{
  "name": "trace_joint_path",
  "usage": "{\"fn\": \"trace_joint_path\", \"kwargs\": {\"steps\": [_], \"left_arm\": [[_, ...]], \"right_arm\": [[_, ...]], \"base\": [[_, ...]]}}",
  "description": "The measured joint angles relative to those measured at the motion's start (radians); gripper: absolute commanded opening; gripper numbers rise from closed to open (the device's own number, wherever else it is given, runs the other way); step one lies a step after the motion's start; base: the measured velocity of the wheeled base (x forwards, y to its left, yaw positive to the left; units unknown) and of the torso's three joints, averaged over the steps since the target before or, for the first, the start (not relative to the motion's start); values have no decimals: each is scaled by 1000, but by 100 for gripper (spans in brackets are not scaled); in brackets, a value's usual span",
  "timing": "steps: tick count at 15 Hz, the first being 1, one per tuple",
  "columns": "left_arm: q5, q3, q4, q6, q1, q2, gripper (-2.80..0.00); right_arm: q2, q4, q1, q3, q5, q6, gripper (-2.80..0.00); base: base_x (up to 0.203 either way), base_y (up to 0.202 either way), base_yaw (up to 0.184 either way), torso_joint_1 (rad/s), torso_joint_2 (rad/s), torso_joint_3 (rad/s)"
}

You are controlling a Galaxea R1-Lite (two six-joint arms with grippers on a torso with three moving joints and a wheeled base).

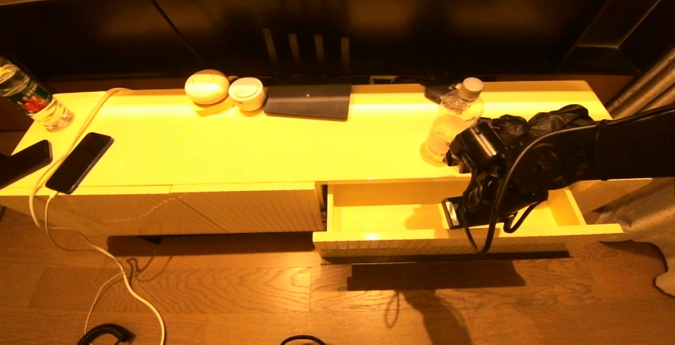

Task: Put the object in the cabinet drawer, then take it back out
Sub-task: Open the drawer

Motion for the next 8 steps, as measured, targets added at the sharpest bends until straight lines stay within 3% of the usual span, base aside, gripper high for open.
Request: {"fn": "trace_joint_path", "kwargs": {"steps": [8], "left_arm": [[0,0,0,0,0,0,-280]], "right_arm": [[-10,120,6,47,8,40,-280]], "base": [[0,0,0,0,0,0]]}}
